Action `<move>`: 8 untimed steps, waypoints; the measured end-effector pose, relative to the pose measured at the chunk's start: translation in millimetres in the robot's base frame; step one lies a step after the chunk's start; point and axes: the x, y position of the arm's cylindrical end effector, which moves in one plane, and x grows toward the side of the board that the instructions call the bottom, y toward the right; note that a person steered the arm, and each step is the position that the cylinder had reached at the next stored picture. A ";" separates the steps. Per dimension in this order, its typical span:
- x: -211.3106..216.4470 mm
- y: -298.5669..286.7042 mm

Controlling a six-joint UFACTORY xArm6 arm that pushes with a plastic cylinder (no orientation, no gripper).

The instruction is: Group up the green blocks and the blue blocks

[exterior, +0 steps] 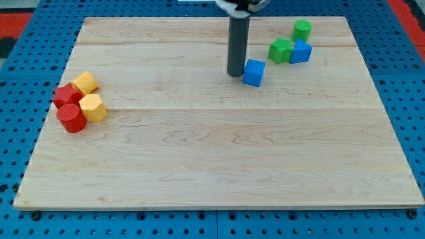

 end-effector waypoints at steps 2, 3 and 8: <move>-14.9 35.2; -51.2 63.1; -50.5 82.6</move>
